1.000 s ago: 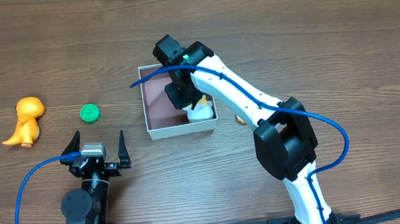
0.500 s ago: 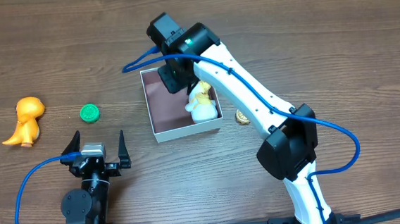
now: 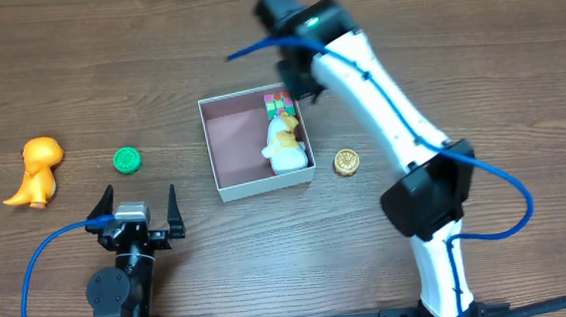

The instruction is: Pack container

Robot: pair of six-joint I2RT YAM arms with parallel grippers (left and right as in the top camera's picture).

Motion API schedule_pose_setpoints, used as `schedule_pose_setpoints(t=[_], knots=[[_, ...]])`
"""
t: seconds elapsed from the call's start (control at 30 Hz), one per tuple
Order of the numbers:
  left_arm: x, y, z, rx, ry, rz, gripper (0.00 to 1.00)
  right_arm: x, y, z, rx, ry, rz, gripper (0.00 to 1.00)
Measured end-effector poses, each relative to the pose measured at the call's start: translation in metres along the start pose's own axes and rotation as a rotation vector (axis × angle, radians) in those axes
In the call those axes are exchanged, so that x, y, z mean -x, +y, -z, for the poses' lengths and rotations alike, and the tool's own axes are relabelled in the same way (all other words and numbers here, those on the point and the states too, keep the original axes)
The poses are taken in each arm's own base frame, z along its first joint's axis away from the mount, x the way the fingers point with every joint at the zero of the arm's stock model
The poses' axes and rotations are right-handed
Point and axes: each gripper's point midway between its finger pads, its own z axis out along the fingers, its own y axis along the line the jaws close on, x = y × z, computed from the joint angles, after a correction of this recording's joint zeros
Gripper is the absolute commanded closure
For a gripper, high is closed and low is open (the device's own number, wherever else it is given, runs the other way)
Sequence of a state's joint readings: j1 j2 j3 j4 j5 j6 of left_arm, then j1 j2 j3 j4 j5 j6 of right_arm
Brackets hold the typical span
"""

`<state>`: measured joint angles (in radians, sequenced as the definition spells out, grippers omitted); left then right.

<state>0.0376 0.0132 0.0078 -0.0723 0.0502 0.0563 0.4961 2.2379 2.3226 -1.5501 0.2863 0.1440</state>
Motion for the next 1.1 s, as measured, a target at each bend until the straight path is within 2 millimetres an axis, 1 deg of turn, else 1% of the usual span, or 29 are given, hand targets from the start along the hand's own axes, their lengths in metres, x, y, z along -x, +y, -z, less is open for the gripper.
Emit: schedule_pose_setpoints(t=[0.07,0.13,0.2,0.23,0.3,0.47,0.57,0.63,0.73,0.97,1.1], knots=[[0.0,0.0,0.0,0.0,0.0,0.0,0.0,-0.013,-0.028,-0.007,0.002,0.081,-0.054,0.96],[0.0,0.0,0.0,0.0,0.0,0.0,0.0,-0.024,-0.045,-0.011,0.037,0.144,-0.103,0.96],[0.0,0.0,0.0,0.0,0.0,0.0,0.0,-0.035,-0.052,-0.015,0.083,0.203,-0.136,0.96],[0.0,0.0,0.0,0.0,0.0,0.0,0.0,-0.038,-0.051,-0.017,0.099,0.219,-0.141,0.96],[0.0,0.0,0.0,0.0,0.0,0.0,0.0,-0.046,-0.042,-0.022,0.136,0.257,-0.138,0.96],[0.0,0.0,0.0,0.0,0.0,0.0,0.0,-0.072,-0.007,-0.033,0.187,0.363,-0.079,0.96],[0.0,0.0,0.0,0.0,0.0,0.0,0.0,-0.084,0.007,-0.039,0.199,0.405,-0.052,0.96],[0.0,0.0,0.0,0.0,0.0,0.0,0.0,-0.09,0.012,-0.041,0.209,0.429,-0.049,0.96],[0.0,0.0,0.0,0.0,0.0,0.0,0.0,-0.095,0.017,-0.039,0.244,0.455,-0.058,0.96],[0.0,0.0,0.0,0.0,0.0,0.0,0.0,-0.096,0.036,-0.032,0.365,0.48,-0.087,0.96],[0.0,0.0,0.0,0.0,0.0,0.0,0.0,-0.096,0.04,-0.03,0.392,0.486,-0.092,0.96]])
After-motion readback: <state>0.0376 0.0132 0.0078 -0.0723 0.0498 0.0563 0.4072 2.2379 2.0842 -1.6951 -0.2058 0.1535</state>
